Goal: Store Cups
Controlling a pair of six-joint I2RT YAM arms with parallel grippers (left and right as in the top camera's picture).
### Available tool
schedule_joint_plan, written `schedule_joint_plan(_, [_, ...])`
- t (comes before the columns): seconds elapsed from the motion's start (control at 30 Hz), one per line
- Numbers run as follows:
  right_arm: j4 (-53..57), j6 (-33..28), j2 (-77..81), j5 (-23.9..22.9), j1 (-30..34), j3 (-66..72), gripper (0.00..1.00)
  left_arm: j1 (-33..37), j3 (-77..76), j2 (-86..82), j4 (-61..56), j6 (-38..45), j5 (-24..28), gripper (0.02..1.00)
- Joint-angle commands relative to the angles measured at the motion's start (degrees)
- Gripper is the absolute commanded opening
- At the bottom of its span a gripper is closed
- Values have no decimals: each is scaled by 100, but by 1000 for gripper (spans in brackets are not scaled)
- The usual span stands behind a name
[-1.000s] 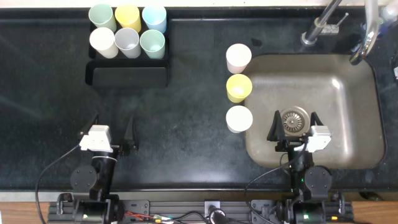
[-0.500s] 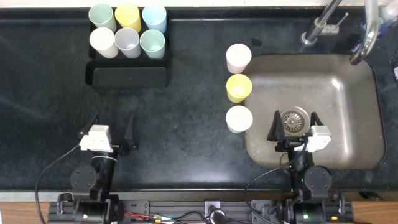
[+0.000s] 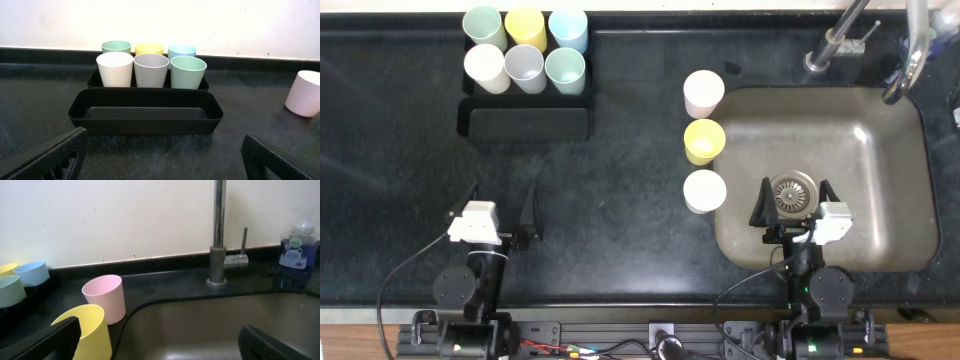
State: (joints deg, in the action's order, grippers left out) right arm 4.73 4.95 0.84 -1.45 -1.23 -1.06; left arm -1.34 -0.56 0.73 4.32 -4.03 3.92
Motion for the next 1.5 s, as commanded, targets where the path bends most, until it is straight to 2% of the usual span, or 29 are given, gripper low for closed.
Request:
schedule_joint_plan(0.03, [-26,42,-63,37,-13,81,998,44,11,-57,9,103,28,1000])
schedule_joint_plan(0.3, [-28,39,-63,35,-13,81,998,44,9,-55,15,55,59,1000])
schedule_joint_plan(0.43, [-28,39,-63,35,-13,81,998,61,-208,315,9,-608,55,1000])
schedule_joint_plan(0.5, [-26,42,-63,35,-13,81,996,59,-535,933,13,-973,87,1000])
schedule_joint_plan(0.63, [-26,39,-63,35,-13,81,996,57,-1482,2328,125,-1021,479,998])
schedule_joint_plan(0.8, [-26,39,-63,35,-13,81,998,-59,-3254,4129,1034,-1016,837,998])
schedule_joint_plan(0.97, [-28,39,-63,37,-13,81,998,-551,-5082,5919,2184,-975,876,998])
schedule_joint_plan(1.33, [-26,42,-63,37,-13,81,998,-2098,-7987,8802,3353,-857,739,1000])
schedule_joint_plan(1.5, [-28,42,-63,35,-13,81,998,-2618,-9110,9733,4033,-1147,385,1000])
